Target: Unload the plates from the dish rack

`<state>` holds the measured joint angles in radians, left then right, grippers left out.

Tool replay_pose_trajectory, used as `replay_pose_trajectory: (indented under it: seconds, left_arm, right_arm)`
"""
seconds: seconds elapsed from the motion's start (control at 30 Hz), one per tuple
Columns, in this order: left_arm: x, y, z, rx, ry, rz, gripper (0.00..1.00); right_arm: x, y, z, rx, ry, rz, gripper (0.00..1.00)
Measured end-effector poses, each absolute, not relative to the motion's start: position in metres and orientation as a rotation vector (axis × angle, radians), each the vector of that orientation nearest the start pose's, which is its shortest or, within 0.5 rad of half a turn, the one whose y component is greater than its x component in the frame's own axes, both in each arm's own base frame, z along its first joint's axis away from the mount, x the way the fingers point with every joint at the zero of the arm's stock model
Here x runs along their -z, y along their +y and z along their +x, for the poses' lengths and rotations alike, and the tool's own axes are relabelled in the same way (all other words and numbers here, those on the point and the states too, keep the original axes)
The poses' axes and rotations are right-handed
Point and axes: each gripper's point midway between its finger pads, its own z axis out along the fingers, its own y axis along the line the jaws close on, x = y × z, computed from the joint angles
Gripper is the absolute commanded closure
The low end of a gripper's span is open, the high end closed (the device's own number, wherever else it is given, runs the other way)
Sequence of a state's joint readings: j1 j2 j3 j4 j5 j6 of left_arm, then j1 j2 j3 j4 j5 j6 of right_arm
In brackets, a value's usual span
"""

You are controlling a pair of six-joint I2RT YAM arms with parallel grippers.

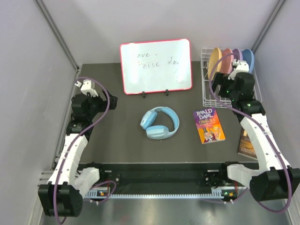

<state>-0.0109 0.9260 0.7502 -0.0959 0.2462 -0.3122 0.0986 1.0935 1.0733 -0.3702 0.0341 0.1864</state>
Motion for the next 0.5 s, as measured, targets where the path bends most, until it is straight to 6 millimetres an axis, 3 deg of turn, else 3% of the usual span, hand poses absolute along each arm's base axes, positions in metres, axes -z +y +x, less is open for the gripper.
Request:
replay_pose_trajectory:
  seconds: [0.17,0.27,0.4,0.5]
  left_arm:
    - [-0.229,-0.062,0.338,0.468,1.882,-0.101,0.01]
    - [-0.236,-0.063,0.340,0.484,1.855,-0.111,0.01]
    - [-0.242,-0.066,0.344,0.509,1.828,-0.116,0.01]
    - [-0.238,-0.066,0.348,0.521,1.834,-0.131,0.01]
  right_arm:
    - [-0.299,0.042,0.375,-0.182,1.900,0.100,0.00]
    - [-0.316,0.042,0.388,-0.177,1.867,0.103,0.00]
    - [-0.329,0.039,0.426,-0.134,1.861,0.117,0.00]
    - [-0.318,0.036,0.459,-0.090,1.890,0.127,0.03]
